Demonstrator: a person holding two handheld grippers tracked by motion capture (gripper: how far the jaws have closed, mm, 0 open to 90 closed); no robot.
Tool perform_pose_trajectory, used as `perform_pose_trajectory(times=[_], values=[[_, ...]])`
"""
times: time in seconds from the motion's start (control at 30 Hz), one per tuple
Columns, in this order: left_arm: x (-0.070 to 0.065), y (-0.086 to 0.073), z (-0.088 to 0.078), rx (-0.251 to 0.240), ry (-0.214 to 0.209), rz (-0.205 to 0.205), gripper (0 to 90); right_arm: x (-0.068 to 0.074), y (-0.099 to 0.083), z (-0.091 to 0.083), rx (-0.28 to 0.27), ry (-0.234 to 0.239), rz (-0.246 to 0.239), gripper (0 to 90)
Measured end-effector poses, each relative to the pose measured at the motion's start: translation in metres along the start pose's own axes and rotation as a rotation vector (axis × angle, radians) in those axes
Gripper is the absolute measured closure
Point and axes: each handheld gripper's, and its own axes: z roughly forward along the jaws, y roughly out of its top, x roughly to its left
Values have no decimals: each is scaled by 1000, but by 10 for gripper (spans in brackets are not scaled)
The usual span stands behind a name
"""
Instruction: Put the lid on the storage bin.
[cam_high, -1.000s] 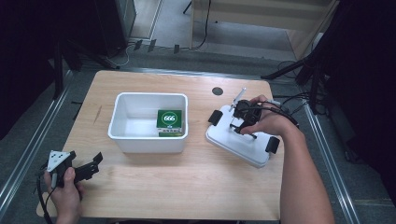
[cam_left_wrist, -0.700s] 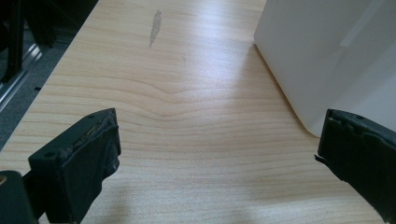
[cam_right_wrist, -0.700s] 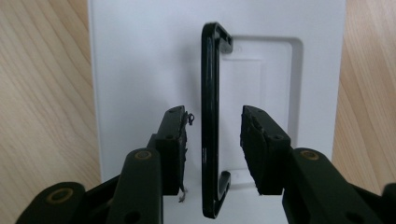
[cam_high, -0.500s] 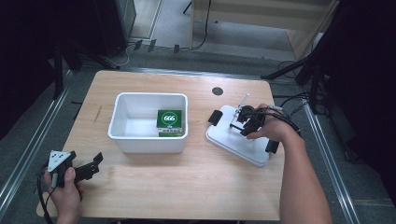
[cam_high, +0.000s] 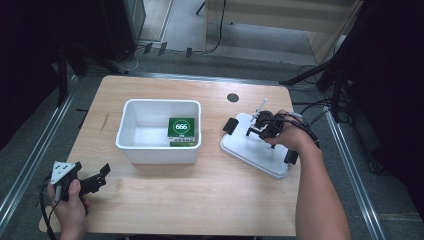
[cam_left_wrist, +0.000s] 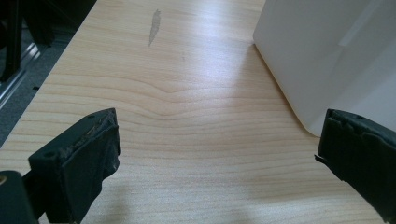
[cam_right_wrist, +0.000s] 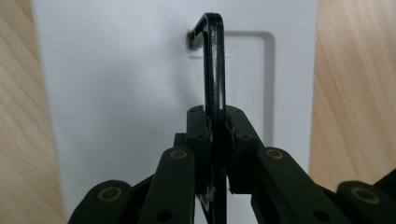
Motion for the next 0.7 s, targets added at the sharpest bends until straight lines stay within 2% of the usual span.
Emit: perform_pose_trajectory(times=[0.1, 0.2, 0.33, 0.47, 0.57, 0.7], values=[[0, 0, 0, 0, 0, 1, 0, 2, 0, 0, -18, 2, -27, 847], [0, 0, 0, 1, -1, 3, 0, 3, 0, 0, -17, -25, -50, 853], [0, 0, 0, -1, -1, -1, 0, 0, -3, -3, -36, -4, -49, 854], [0, 0, 0, -1, 4, 3, 0, -3, -3, -17, -66, -6, -57, 854], [0, 0, 0, -5, 8, 5, 0, -3, -1, -30, -93, -28, -69, 854], [-1, 0, 0, -6, 11, 5, 0, -2, 4, -45, -100, -34, -91, 854]])
